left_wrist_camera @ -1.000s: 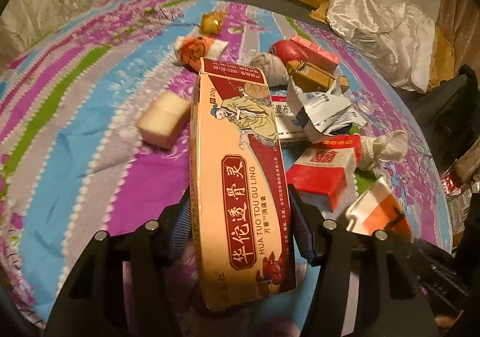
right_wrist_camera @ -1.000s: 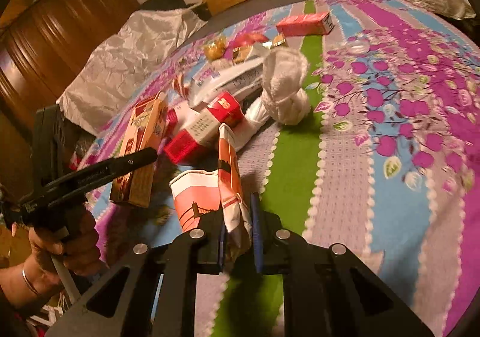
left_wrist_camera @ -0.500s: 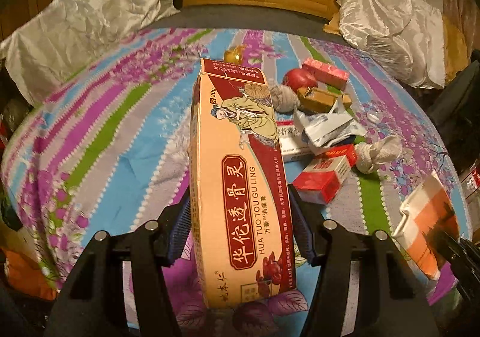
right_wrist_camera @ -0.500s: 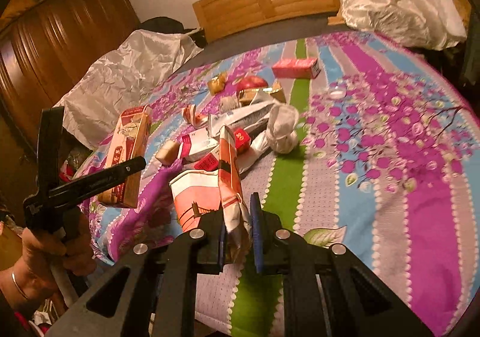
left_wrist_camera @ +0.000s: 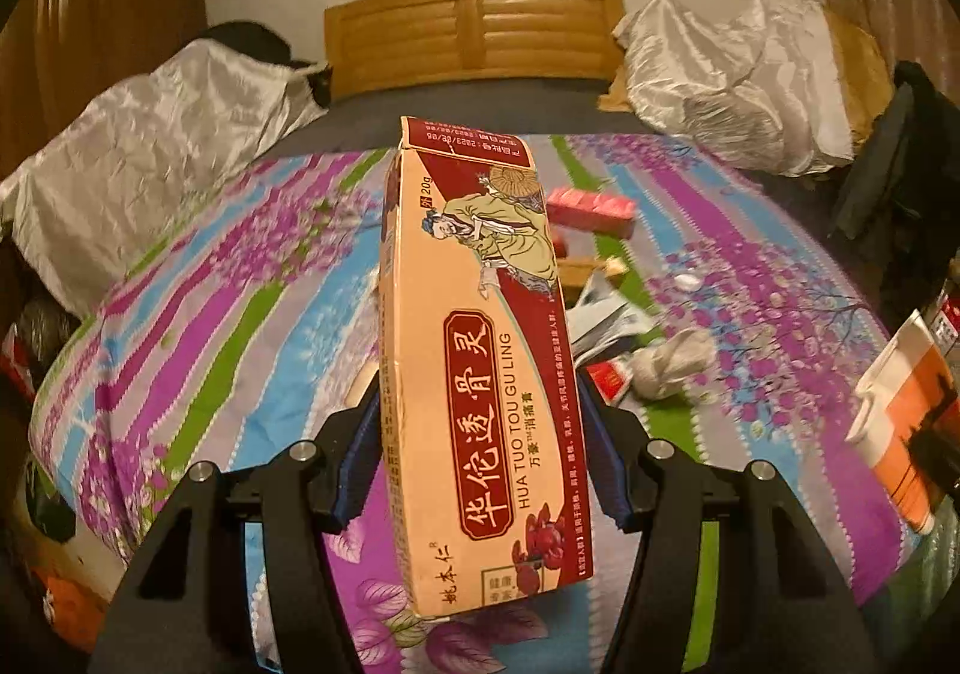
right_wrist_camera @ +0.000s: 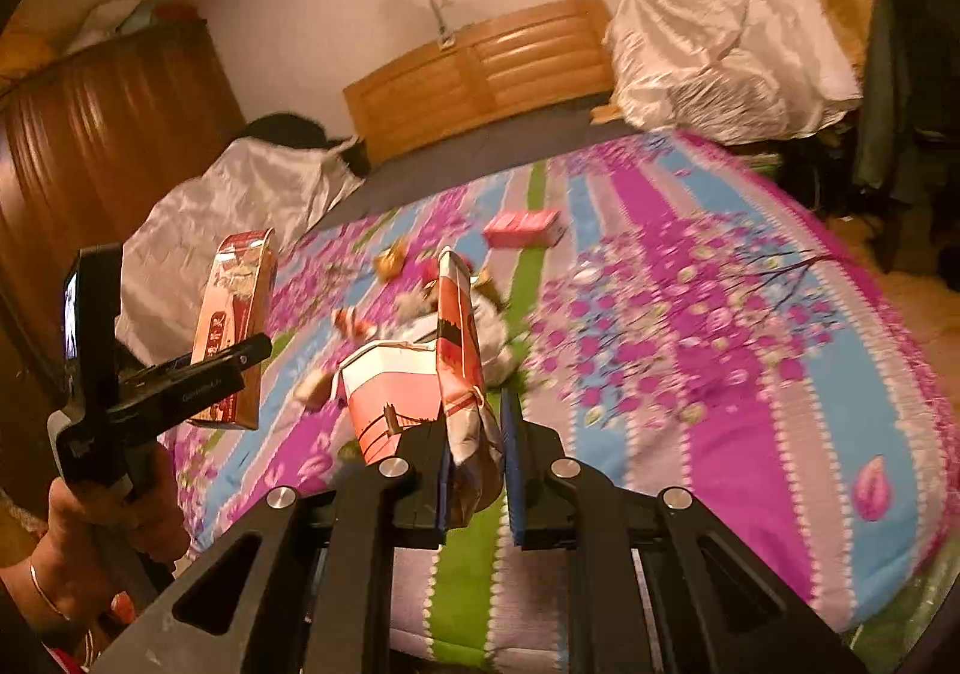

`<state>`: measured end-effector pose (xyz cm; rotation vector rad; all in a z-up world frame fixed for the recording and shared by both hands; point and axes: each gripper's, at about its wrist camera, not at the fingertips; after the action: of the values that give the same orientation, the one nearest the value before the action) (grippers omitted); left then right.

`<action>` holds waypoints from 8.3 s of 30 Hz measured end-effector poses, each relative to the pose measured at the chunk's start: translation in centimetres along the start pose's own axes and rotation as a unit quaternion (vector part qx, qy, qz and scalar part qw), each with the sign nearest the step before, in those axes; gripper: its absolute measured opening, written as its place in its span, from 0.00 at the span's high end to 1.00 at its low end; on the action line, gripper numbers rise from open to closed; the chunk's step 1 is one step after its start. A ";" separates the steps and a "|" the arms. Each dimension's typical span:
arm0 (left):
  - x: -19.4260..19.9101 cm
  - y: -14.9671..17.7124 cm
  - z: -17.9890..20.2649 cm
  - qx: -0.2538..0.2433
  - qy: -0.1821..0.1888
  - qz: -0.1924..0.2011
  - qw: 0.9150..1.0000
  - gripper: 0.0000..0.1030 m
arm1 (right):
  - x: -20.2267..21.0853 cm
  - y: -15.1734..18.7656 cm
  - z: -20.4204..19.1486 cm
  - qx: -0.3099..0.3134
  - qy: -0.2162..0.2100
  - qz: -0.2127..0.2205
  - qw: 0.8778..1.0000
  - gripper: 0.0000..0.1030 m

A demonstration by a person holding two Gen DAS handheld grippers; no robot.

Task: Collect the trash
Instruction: 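Carry both held items to the wastebasket and release them inside, then move both open tools back over the trash on the bed, then grasp the orange-white paper with the left tool while the right grasps the red cigarette pack, then carry the orange-white paper and red cigarette pack over the green wastebasket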

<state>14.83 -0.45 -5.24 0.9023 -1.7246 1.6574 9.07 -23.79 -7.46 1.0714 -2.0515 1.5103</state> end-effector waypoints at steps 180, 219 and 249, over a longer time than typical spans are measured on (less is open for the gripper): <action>-14.4 -5.5 -12.9 0.109 0.051 -0.119 0.986 0.97 | -16.0 -2.7 -5.4 -0.064 -0.090 -0.127 0.986 0.75; 6.9 -3.0 19.8 -0.207 0.212 0.064 0.953 0.97 | 17.4 0.4 9.7 -0.112 0.203 0.131 0.964 0.75; 13.5 9.0 47.8 -0.453 0.320 0.044 0.831 0.97 | 35.1 16.0 27.4 -0.301 0.413 0.119 0.852 0.75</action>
<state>1.79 -49.12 -2.99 -0.1804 -1.7363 0.8070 -21.82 -59.48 -3.42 -0.0982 -1.8051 1.0049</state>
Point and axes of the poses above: each gripper's, at about its wrist camera, not at the fingertips, and x roughly against the way its jaws point, z to its right, y to its underside, and after that the axes turned 12 degrees about -z, right-handed
